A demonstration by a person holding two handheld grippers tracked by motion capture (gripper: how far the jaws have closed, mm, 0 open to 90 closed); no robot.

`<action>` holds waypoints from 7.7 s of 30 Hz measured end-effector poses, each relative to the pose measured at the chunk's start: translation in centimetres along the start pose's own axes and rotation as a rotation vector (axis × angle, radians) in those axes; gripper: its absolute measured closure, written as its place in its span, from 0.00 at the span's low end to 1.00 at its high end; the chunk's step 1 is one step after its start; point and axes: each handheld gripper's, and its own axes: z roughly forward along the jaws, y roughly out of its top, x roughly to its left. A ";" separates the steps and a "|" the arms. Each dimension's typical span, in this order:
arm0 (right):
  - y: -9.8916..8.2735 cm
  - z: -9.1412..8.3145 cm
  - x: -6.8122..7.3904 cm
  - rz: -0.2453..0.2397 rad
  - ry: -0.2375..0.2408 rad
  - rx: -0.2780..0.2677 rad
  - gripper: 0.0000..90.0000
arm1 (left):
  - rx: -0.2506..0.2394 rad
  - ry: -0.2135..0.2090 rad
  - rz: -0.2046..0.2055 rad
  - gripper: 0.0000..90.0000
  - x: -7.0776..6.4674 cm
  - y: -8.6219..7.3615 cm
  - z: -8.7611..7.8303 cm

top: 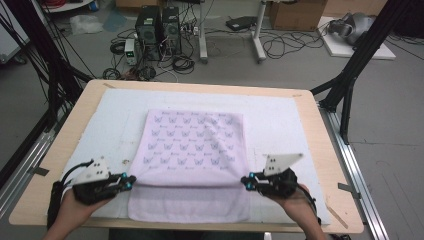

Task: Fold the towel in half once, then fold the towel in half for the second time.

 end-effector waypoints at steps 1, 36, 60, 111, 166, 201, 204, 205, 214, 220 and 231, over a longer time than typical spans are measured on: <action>-0.4 -0.1 0.9 -0.005 0.019 0.011 0.96 | 0.010 -0.017 0.001 0.96 -0.6 -0.5 -0.2; -3.3 0.5 1.5 0.001 0.067 0.042 0.98 | 0.045 -0.084 0.045 0.98 -2.2 -1.5 0.3; -3.5 3.5 -1.1 0.070 0.037 0.045 0.63 | 0.054 -0.036 -0.022 0.67 1.1 -2.2 3.1; -1.7 4.5 -6.6 0.131 -0.117 -0.024 0.37 | -0.030 0.072 -0.079 0.45 6.9 1.0 5.9; 3.7 4.5 -18.5 0.205 -0.193 0.059 0.38 | -0.022 0.185 -0.198 0.55 18.0 5.8 8.8; 0.6 9.5 -21.6 0.332 -0.221 0.088 0.81 | 0.100 0.209 -0.329 0.92 20.8 3.9 13.7; 0.9 9.2 -21.5 0.318 -0.191 0.079 0.95 | 0.079 0.203 -0.321 0.95 20.7 4.1 13.3; 1.1 9.1 -21.4 0.309 -0.189 0.086 0.97 | 0.065 0.199 -0.317 0.95 20.7 4.2 13.0; 3.5 5.3 -18.7 0.210 -0.178 0.005 0.97 | -0.061 0.178 -0.184 0.95 17.8 5.9 8.6; 2.7 2.7 -13.8 0.164 -0.126 -0.050 0.97 | -0.106 0.145 -0.127 0.95 13.5 3.1 6.1; -2.8 2.3 -8.2 0.197 -0.054 0.045 0.68 | 0.041 0.026 -0.081 0.69 8.5 -1.9 4.4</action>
